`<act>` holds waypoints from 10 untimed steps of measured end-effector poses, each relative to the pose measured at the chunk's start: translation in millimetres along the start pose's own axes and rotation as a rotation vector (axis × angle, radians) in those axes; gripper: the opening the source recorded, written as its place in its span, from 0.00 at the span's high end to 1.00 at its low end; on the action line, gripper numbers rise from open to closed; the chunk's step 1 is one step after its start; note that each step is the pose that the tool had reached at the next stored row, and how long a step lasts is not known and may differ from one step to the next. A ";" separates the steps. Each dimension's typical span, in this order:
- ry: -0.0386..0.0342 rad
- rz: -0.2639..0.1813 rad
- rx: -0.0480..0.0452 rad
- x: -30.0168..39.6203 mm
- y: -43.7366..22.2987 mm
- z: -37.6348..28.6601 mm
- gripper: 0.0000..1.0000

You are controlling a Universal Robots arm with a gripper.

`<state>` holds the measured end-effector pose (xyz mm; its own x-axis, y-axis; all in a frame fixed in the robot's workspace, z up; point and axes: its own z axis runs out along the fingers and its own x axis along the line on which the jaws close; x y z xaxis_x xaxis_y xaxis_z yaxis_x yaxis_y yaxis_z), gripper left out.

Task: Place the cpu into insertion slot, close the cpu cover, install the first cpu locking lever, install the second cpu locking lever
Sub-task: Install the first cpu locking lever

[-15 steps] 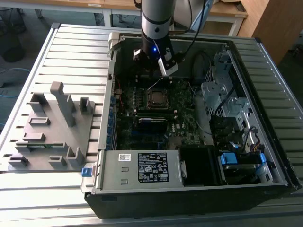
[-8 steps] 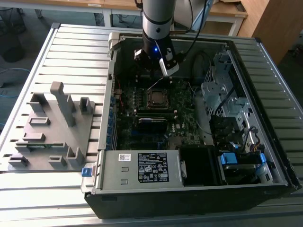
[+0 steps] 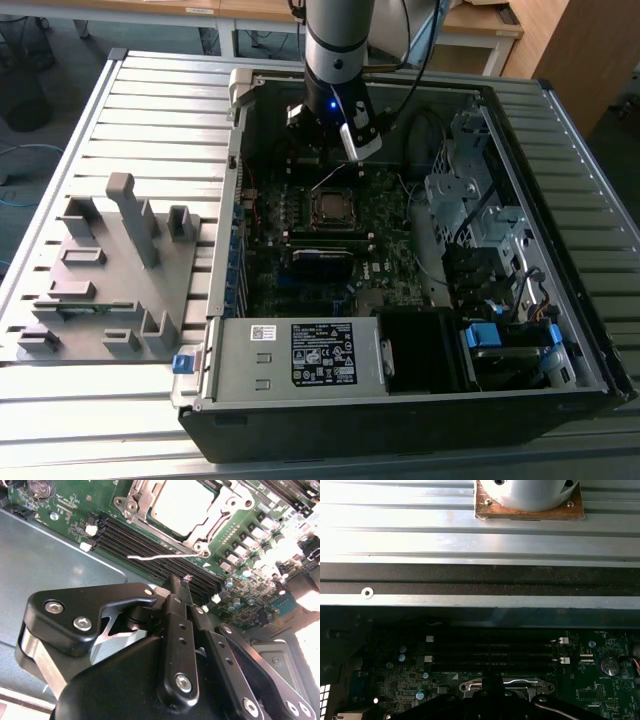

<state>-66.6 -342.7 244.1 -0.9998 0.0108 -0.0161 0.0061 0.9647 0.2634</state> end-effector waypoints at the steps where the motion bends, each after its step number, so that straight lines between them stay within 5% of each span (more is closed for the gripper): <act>1: 0.0000 0.000 0.0000 0.0 0.0 0.0 0.90; 10: -0.0001 0.000 0.0007 -0.2 0.0 0.0 0.90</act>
<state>-66.4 -342.7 244.0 -0.9998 0.0107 -0.0162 0.0061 0.9649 0.2627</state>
